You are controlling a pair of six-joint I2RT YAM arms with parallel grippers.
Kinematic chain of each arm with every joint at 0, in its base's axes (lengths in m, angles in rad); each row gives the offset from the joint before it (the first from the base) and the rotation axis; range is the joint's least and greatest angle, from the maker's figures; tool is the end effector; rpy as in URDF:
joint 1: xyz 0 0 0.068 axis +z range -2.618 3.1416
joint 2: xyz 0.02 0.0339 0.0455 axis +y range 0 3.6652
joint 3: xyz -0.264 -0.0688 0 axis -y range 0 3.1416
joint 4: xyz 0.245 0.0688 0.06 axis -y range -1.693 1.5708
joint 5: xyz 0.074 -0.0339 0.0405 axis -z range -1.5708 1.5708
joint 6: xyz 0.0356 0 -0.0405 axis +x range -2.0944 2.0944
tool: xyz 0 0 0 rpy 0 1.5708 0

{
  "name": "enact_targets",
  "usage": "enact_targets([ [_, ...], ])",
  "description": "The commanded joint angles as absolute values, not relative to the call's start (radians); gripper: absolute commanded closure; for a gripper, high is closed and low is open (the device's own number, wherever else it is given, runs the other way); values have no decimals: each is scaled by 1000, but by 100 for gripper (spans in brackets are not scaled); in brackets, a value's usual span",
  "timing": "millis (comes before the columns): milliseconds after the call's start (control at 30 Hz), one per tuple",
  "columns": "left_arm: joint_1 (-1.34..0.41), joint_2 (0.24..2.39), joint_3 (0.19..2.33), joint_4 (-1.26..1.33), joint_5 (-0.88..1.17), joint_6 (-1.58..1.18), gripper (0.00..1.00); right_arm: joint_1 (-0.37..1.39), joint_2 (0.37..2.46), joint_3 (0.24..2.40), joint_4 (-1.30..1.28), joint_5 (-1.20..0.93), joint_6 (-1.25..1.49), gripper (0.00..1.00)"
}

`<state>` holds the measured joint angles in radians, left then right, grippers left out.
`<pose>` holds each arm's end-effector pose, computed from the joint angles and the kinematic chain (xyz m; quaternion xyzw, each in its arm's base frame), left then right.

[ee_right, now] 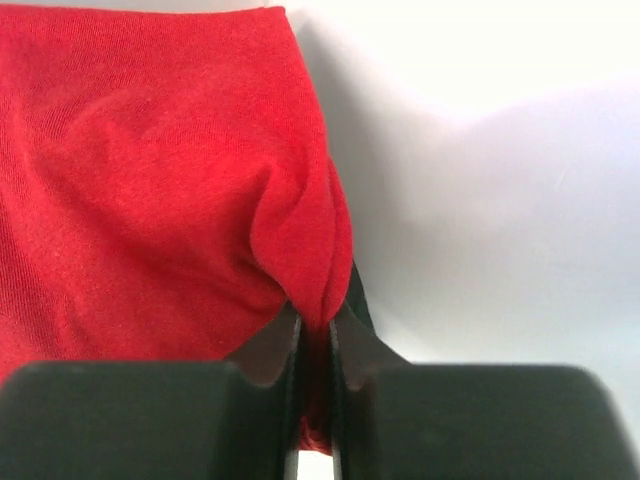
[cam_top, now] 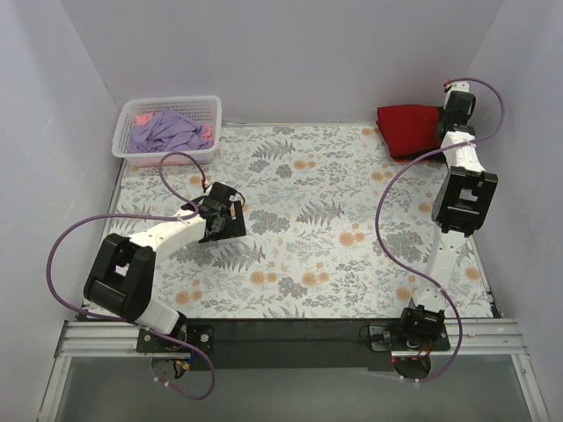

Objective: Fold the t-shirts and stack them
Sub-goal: Neatly place the folded tshirt to the corner

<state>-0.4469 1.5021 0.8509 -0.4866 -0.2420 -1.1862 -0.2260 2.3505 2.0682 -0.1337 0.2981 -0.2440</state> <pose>0.2550 -0.1127 0.1776 -0.3745 0.8947 -0.0747 0.2319 0.5399 -0.1349 0.2470 0.0736 0.8293 -0.2467 0.4960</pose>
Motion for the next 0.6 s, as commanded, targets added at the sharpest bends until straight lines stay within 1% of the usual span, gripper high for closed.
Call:
enact_targets([
  [0, -442, 1490, 876, -488, -245, -1184, 17, -241, 2290, 2037, -40, 400, -264, 84],
  [33, -442, 1489, 876, -489, -245, -1184, 17, -239, 2292, 2030, -38, 414, -259, 73],
  [133, -442, 1485, 877, -491, -244, -1184, 17, -239, 2280, 2005, -40, 485, -233, 59],
  [200, -442, 1476, 877, -495, -241, -1187, 17, -235, 2235, 1979, -40, 538, -218, 52],
  [233, -442, 1468, 879, -495, -238, -1189, 17, -236, 2211, 1964, -38, 543, -210, 46],
  [267, -443, 1459, 879, -499, -235, -1189, 17, -233, 2186, 1948, -40, 548, -206, 44],
  [300, -443, 1438, 876, -499, -230, -1190, 17, -232, 2128, 1912, -38, 555, -201, 31],
  [333, -443, 1424, 874, -499, -230, -1192, 17, -230, 2099, 1895, -38, 560, -193, 27],
  [400, -442, 1375, 867, -497, -235, -1196, 17, -229, 2009, 1853, -40, 558, -163, 26],
  [433, -443, 1358, 862, -497, -239, -1197, 17, -227, 1975, 1811, -41, 552, -150, 21],
  [467, -443, 1339, 858, -494, -244, -1198, 17, -227, 1942, 1786, -47, 542, -128, 20],
  [533, -443, 1287, 851, -492, -256, -1203, 17, -221, 1846, 1727, -67, 491, -101, 15],
  [567, -442, 1270, 853, -491, -261, -1204, 17, -218, 1782, 1711, -83, 474, -88, 15],
])
